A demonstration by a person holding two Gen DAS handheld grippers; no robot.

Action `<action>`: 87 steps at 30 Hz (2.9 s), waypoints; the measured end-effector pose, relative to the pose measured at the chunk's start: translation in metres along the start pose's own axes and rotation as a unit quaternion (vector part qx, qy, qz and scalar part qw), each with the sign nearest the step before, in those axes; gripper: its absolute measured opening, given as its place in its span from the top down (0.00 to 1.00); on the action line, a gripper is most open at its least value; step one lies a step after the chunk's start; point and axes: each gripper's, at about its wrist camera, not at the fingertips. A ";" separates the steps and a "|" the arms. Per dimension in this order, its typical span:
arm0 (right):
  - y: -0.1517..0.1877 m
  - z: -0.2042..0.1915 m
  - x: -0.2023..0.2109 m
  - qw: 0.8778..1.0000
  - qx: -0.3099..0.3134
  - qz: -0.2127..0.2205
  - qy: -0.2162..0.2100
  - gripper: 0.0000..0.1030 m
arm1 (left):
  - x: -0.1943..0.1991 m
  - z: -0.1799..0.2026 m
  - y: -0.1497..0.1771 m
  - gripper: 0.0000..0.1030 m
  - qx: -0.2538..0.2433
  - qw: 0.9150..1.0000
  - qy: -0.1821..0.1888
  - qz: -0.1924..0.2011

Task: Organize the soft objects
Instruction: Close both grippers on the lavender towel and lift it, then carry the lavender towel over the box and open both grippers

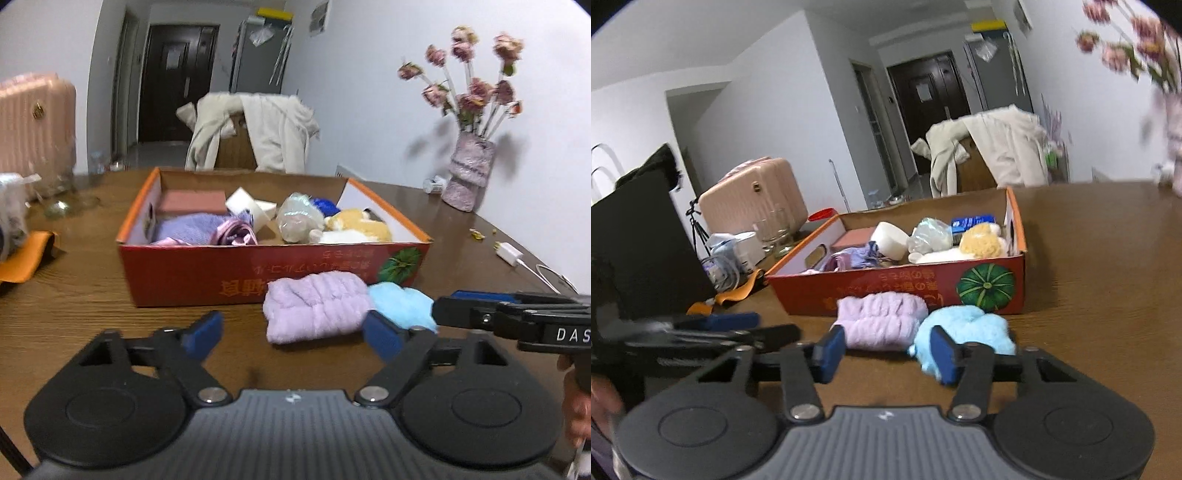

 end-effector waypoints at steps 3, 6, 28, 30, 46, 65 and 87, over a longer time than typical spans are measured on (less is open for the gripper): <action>-0.010 0.008 -0.032 1.000 -0.015 -0.011 -0.009 0.59 | -0.024 -0.006 -0.005 0.29 0.018 1.000 0.013 -0.005; -0.015 0.011 -0.057 1.000 -0.017 -0.024 -0.009 0.59 | -0.037 -0.009 -0.009 0.35 0.024 0.999 0.031 0.001; -0.008 -0.001 -0.083 0.999 0.014 -0.030 0.016 0.80 | -0.034 -0.022 0.006 0.79 0.058 0.995 0.080 -0.011; -0.006 -0.013 -0.068 0.999 0.032 -0.017 0.016 0.80 | -0.012 -0.018 0.006 0.79 0.052 0.996 0.075 0.004; 0.051 -0.074 0.058 0.998 0.048 0.039 0.004 0.80 | 0.120 0.026 0.044 0.80 0.030 0.995 0.068 0.060; -0.004 -0.065 0.054 0.995 0.063 0.073 0.000 0.80 | 0.093 0.020 -0.015 0.80 0.022 0.993 0.077 0.090; -0.079 -0.005 -0.175 0.996 0.041 -0.058 0.045 0.77 | -0.093 -0.057 -0.055 0.71 0.059 0.998 0.021 -0.007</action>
Point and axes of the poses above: each gripper's, at about its wrist camera, not at the fingertips, and x roughly against the way its jaws point, z to its right, y to its underside, and after that the axes turned 7 degrees about -x, right-handed
